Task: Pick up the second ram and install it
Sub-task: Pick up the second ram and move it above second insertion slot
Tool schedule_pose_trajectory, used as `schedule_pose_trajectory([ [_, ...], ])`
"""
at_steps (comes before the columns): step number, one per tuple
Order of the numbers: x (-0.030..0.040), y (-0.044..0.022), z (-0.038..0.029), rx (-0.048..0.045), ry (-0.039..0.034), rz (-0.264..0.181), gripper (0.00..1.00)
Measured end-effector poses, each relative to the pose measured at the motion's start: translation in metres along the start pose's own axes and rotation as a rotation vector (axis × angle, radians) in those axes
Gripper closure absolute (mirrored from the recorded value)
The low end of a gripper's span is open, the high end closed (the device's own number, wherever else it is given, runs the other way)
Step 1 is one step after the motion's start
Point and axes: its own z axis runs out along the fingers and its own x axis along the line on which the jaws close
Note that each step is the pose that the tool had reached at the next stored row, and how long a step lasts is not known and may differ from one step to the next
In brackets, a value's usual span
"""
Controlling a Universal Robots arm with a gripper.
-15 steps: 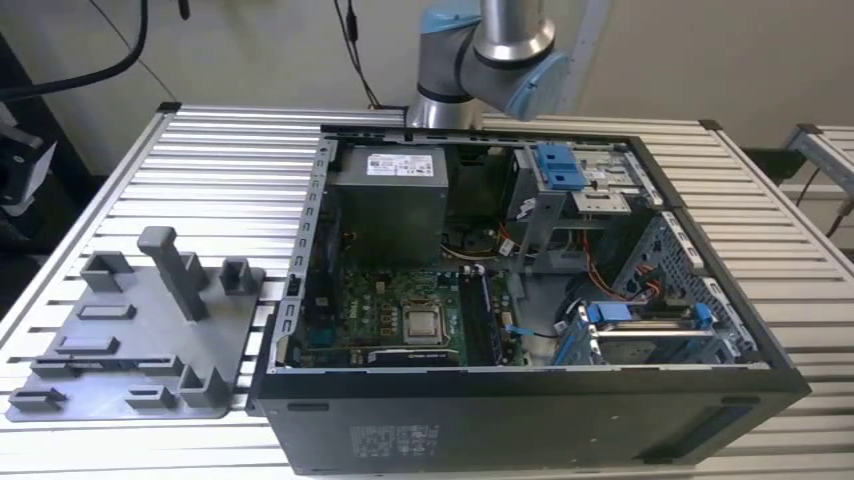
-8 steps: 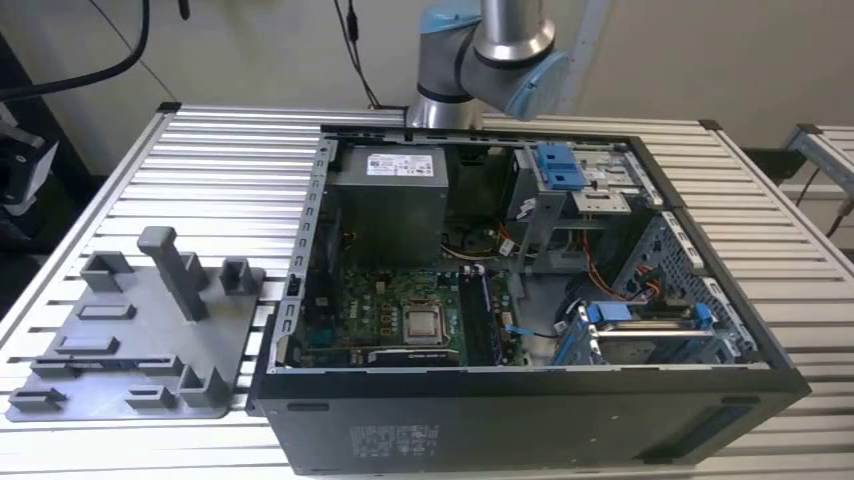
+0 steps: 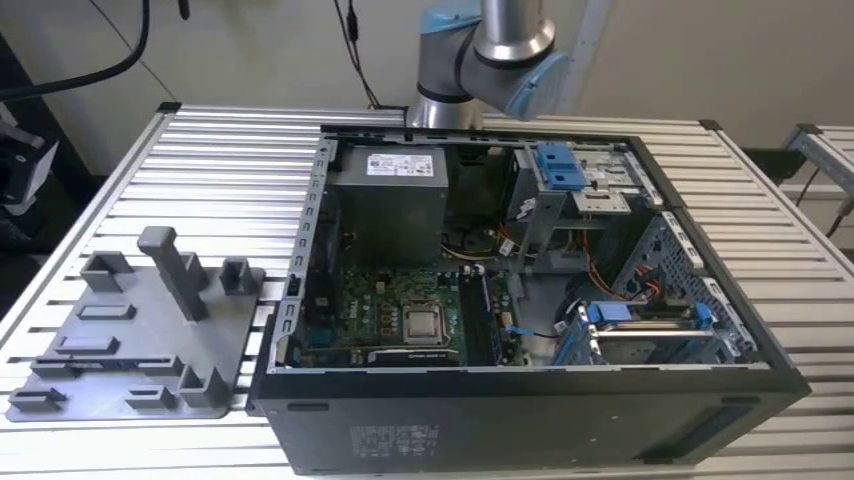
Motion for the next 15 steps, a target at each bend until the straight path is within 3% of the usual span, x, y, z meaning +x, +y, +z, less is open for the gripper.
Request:
schedule_pose_trajectory([
  [7, 0.0, 0.0, 0.0, 0.0, 0.0008, -0.018, 0.89],
  [15, 0.0, 0.0001, 0.0, -0.0004, 0.0071, -0.15, 0.89],
])
